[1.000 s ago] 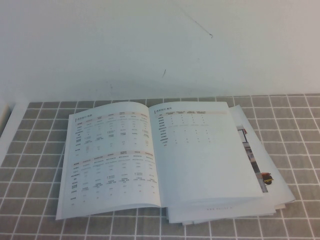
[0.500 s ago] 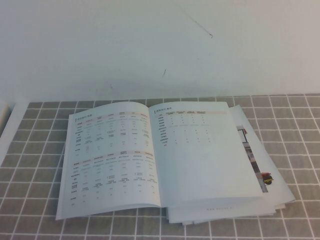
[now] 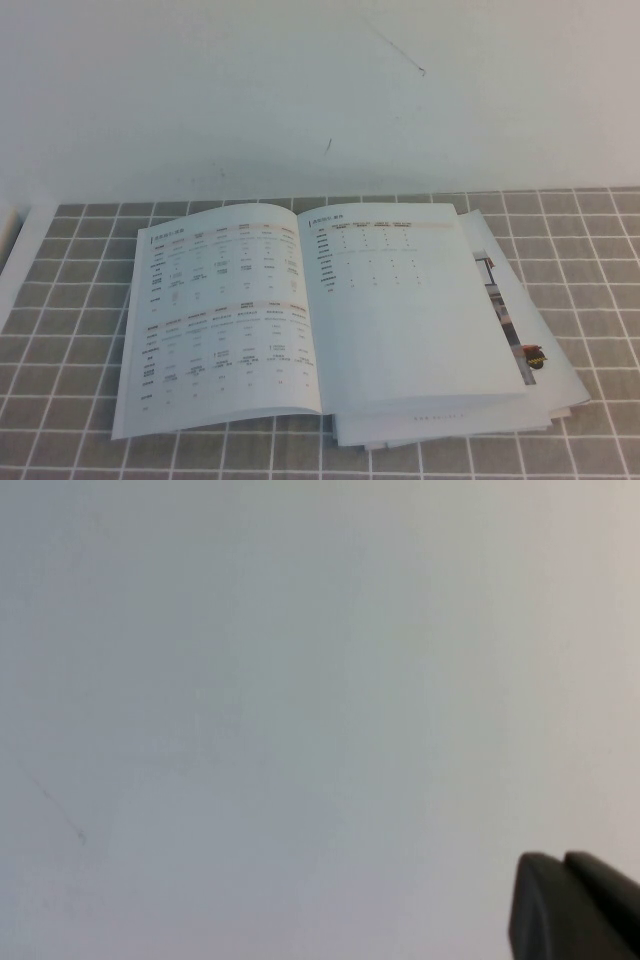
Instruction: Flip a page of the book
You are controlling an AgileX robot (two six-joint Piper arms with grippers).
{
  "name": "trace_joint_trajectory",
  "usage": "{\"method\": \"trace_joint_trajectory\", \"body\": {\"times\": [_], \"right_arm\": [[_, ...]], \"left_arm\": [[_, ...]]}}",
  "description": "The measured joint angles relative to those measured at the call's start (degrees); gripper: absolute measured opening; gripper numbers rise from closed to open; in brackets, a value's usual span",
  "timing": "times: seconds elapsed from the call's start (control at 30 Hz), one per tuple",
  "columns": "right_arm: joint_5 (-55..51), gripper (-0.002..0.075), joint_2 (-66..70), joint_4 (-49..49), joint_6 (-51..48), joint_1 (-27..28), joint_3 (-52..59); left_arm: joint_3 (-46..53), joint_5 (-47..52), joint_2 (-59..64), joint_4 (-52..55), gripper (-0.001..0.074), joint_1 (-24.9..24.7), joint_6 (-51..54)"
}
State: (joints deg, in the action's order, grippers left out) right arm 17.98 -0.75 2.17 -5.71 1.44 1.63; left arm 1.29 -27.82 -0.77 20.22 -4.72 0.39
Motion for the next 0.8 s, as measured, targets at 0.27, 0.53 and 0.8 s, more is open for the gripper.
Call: {"method": "trace_joint_trajectory", "body": {"times": [0.27, 0.53, 0.8], "right_arm": [[0.59, -0.0003, 0.0, -1.02, -1.25, 0.0, -3.0], [-14.76, -0.0003, 1.64, -1.36, 2.09, 0.0, -16.62], [-32.15, -0.0003, 15.34, -4.08, 6.15, 0.0, -29.19]], "left_arm": [[-1.11, 7.6, 0.0, -12.36, -0.0004, 0.0, -2.91], [-18.73, 34.59, 5.8, -25.2, -0.0004, 0.0, -5.76], [-28.18, 41.45, 22.17, -26.11, -0.0004, 0.0, -0.39]]}}
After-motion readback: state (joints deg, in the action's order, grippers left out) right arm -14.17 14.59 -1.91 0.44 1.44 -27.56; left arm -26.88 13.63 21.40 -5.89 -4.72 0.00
